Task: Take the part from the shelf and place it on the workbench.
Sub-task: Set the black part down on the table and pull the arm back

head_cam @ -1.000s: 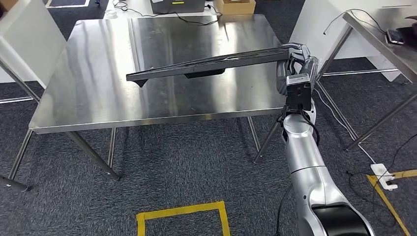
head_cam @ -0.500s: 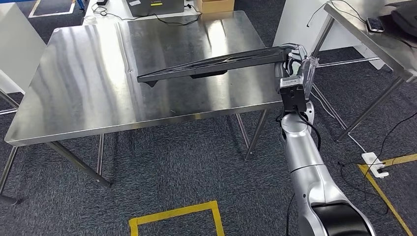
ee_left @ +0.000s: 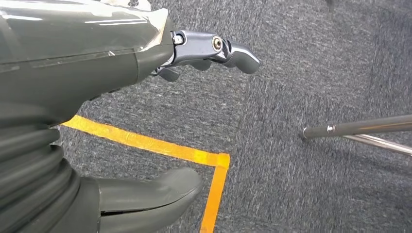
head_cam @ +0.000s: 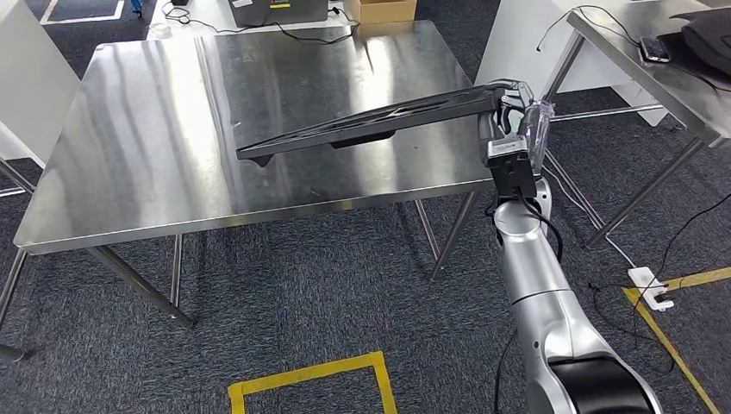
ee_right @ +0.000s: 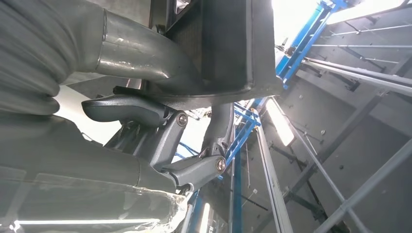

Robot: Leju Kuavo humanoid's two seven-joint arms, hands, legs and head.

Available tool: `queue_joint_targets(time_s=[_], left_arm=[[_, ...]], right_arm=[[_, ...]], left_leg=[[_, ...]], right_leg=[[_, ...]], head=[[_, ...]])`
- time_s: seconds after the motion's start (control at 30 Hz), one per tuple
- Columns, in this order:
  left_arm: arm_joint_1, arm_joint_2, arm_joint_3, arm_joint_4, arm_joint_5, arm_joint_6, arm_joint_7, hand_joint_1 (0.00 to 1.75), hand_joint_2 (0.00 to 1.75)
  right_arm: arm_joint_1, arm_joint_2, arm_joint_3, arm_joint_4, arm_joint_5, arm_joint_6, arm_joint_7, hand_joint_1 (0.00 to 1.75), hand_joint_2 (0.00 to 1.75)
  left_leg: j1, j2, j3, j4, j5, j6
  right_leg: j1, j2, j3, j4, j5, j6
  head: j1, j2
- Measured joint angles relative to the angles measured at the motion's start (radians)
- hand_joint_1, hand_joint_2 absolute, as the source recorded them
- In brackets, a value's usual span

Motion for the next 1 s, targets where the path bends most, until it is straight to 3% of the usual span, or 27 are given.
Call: queue_joint_targets(time_s=[0.53,0.67,0.77,0.83,0.87,0.93,0.97,1.0], left_arm=[[0.0,0.002,0.0,0.0,0.0,-0.013,0.0,0.0,1.75],[0.0,0.006,0.001,0.0,0.0,-0.018,0.0,0.0,1.75],[0.0,0.008,0.002,0.0,0.0,-0.02,0.0,0.0,1.75],[0.0,0.008,0.002,0.0,0.0,-0.021,0.0,0.0,1.75],[0.0,0.008,0.002,0.0,0.0,-0.021,0.0,0.0,1.75],[0.001,0.008,0.003,0.0,0.001,-0.021,0.0,0.0,1.75],[0.003,0.007,0.004,0.0,0.001,-0.022,0.0,0.0,1.75],[0.004,0.006,0.004,0.0,0.001,-0.022,0.0,0.0,1.75]], right_arm=[[-0.005,-0.009,0.02,0.009,0.019,0.015,0.007,1.75,1.75],[-0.006,-0.009,0.029,0.009,0.025,0.026,0.012,1.75,1.75],[-0.01,-0.011,0.034,0.009,0.03,0.03,0.018,1.75,1.75],[-0.014,-0.012,0.037,0.009,0.032,0.031,0.02,1.75,1.75],[-0.016,-0.013,0.039,0.009,0.032,0.032,0.021,1.75,1.75],[-0.016,-0.015,0.041,0.01,0.033,0.034,0.023,1.75,1.75],[-0.015,-0.016,0.041,0.01,0.034,0.036,0.026,1.75,1.75],[-0.014,-0.016,0.042,0.01,0.037,0.038,0.028,1.75,1.75]], left_leg=[[0.003,0.001,-0.001,0.001,-0.001,0.003],[-0.001,0.001,-0.002,-0.001,-0.005,0.012],[0.0,0.004,0.009,-0.016,-0.006,0.032],[0.005,0.007,0.023,-0.023,-0.002,0.041],[0.007,0.009,0.027,-0.024,-0.002,0.042],[0.008,0.011,0.031,-0.024,-0.007,0.039],[0.01,0.011,0.033,-0.024,-0.01,0.036],[0.013,0.011,0.038,-0.023,-0.014,0.03]], right_leg=[[0.001,0.0,-0.001,-0.001,0.002,0.005],[-0.009,0.0,0.0,-0.004,0.004,0.014],[-0.01,-0.002,0.004,0.008,0.009,0.03],[-0.011,-0.01,-0.023,0.06,-0.019,0.03],[-0.012,-0.014,-0.053,0.114,-0.043,0.028],[-0.014,-0.016,-0.124,0.245,-0.088,0.027],[-0.016,-0.017,-0.147,0.28,-0.096,0.029],[-0.019,-0.018,-0.151,0.277,-0.088,0.036]], head=[[0.0,0.0],[-0.001,0.0],[-0.001,0.0],[0.0,0.0],[0.001,0.0],[0.002,0.0],[0.001,0.0],[0.002,0.0]])
